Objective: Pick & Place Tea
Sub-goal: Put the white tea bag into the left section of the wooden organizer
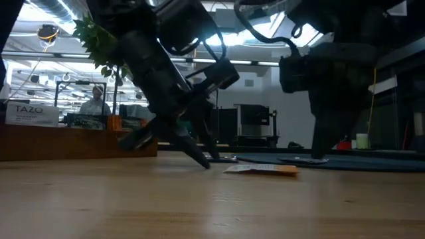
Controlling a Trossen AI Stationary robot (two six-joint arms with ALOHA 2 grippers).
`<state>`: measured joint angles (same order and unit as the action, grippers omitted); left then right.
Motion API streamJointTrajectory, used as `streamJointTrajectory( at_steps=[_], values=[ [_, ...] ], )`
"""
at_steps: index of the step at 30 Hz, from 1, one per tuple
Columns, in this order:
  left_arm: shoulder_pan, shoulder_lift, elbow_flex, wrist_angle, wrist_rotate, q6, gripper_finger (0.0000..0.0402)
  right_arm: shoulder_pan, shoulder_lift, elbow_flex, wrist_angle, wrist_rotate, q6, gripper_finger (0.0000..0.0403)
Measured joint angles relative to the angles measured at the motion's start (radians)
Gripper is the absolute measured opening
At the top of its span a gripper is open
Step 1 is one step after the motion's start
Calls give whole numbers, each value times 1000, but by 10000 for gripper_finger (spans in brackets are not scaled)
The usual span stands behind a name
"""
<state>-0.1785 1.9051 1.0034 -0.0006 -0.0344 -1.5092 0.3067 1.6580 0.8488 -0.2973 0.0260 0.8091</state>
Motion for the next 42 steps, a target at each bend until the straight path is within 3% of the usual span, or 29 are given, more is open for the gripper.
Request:
streamJointTrajectory(
  at_steps=[10,22,42],
  values=[
    [4,26,2,54,-1,-14,88,-4,124,1,160,-73,2,6],
    [9,28,2,58,11,46,134,-64,131,1,216,-135,-35,6],
    [32,46,1,81,-3,165,115,-134,137,0,264,-152,-88,9]
  ],
)
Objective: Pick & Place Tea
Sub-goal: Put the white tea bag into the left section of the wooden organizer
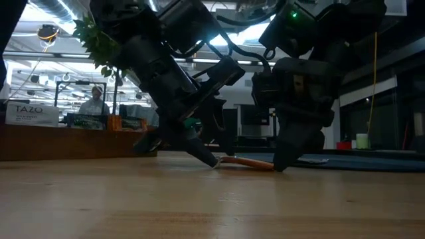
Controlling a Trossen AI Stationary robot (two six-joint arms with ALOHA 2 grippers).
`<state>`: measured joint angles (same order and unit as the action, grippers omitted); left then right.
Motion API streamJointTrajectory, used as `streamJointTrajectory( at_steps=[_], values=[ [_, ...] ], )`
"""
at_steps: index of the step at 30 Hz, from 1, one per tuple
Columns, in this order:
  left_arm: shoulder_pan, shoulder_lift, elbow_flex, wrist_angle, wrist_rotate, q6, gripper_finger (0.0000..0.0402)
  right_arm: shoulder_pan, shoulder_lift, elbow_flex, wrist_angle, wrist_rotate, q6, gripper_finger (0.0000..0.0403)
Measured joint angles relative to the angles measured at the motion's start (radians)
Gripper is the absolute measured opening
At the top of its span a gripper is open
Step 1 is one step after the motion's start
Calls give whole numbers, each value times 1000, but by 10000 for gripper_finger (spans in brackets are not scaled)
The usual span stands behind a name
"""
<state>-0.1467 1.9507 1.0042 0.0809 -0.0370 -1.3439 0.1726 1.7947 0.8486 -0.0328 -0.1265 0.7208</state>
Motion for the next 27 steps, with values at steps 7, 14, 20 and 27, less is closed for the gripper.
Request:
streamJointTrajectory(
  at_steps=[7,14,20,27],
  values=[
    [8,72,2,149,36,-38,43,0,-1,-1,2,-4,3,4],
    [7,41,0,117,44,22,4,0,-1,-1,-2,-6,28,11],
    [5,-23,-4,-34,27,85,3,0,-2,0,-3,-17,31,12],
    [-2,-136,-6,-178,-13,171,3,-1,-2,0,-10,-53,31,13]
  ],
)
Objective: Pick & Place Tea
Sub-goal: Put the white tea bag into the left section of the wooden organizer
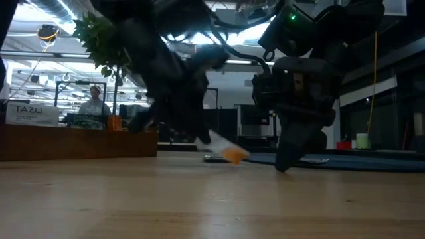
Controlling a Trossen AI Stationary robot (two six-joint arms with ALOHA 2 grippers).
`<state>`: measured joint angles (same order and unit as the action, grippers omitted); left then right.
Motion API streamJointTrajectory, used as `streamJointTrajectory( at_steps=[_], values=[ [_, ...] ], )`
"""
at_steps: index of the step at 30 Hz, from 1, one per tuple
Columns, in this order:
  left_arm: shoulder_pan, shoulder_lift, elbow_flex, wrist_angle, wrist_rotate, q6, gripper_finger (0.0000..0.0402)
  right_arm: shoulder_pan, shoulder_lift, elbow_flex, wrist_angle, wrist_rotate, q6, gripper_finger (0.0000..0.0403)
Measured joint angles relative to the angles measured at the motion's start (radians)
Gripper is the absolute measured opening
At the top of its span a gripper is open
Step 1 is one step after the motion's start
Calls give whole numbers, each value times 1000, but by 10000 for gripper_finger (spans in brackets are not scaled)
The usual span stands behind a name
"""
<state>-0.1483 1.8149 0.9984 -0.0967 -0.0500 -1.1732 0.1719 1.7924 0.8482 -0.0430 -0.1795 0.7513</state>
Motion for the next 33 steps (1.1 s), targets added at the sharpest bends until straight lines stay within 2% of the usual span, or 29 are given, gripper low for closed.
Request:
streamJointTrajectory(
  at_steps=[8,14,22,33],
  values=[
    [-34,-192,2,-209,-11,92,2,1,0,0,-9,-30,0,13],
    [-90,-330,3,-401,-11,97,2,2,-1,1,-14,-33,0,13],
    [-188,-439,3,-531,-2,-10,2,2,-1,1,-14,-38,0,13],
    [-343,-487,5,-668,53,-222,2,2,-1,1,-21,-52,-3,13]
  ],
)
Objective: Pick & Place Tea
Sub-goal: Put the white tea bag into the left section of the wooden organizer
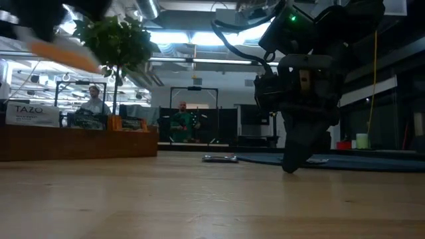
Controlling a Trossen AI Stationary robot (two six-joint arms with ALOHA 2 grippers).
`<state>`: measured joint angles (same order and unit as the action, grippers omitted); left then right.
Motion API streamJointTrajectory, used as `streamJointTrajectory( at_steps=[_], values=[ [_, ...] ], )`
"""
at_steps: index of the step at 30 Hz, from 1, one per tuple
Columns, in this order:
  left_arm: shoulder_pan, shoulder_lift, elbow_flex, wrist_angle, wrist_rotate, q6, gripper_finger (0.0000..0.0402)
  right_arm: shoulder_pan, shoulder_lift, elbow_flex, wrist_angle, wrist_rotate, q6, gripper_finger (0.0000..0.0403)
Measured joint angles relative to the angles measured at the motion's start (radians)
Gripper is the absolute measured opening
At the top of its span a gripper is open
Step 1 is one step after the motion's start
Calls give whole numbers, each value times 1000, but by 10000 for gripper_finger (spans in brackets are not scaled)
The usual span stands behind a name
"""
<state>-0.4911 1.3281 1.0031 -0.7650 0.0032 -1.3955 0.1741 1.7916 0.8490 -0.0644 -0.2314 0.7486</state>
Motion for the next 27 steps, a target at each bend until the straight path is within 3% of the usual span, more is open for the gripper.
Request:
streamJointTrajectory(
  at_steps=[9,20,27],
  values=[
    [-72,-7,67,-334,16,-163,2,0,0,1,-9,-1,-27,13],
    [-32,-54,113,-629,-114,-141,2,0,0,1,-10,0,-43,13],
    [66,-61,113,-724,-167,-17,2,0,0,1,-11,0,-43,13]
  ],
)
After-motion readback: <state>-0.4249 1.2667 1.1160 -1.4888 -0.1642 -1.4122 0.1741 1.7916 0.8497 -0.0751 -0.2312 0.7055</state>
